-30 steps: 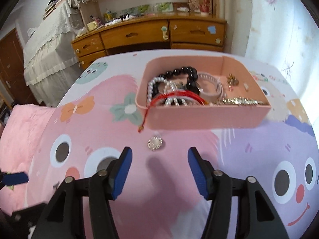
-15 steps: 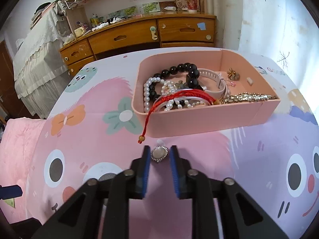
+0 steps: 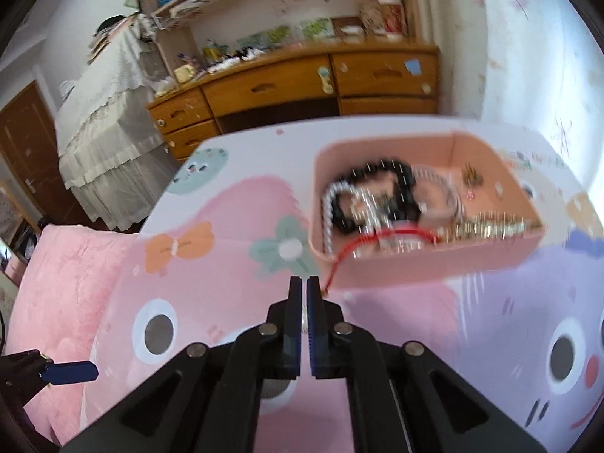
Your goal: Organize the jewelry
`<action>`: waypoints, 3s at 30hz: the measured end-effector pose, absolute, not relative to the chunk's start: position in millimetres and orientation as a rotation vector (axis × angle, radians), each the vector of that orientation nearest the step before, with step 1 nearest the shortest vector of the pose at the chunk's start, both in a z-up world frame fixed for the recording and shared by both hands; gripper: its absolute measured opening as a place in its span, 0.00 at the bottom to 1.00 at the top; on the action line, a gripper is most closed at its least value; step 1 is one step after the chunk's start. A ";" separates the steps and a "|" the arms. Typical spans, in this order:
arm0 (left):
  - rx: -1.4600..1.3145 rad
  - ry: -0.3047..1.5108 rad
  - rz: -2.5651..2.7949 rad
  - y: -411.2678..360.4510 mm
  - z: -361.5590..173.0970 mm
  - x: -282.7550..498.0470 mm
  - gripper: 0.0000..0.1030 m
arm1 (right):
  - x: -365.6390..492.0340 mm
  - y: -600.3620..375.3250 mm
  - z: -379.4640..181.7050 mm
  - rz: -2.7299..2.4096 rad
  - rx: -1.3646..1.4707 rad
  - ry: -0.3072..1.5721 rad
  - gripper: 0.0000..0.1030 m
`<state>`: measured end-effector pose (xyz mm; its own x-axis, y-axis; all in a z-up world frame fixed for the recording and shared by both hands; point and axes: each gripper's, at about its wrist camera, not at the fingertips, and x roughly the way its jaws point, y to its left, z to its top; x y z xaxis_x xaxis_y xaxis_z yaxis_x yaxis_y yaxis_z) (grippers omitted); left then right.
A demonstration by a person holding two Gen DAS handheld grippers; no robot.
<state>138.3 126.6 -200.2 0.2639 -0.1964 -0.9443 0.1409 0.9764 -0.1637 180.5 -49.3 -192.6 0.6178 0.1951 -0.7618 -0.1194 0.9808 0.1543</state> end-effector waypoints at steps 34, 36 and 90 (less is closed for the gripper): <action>-0.071 1.300 -0.204 142.2 -210.5 132.7 0.90 | 180.0 -23.5 -225.0 0.159 -0.105 0.986 0.13; -0.075 1.299 -0.199 143.4 -210.6 131.4 0.90 | 178.4 -20.5 -224.9 0.162 -0.121 0.983 0.12; -0.075 1.271 -0.163 146.1 -193.7 132.9 0.90 | 179.4 -6.9 -227.3 0.209 -0.295 0.947 0.12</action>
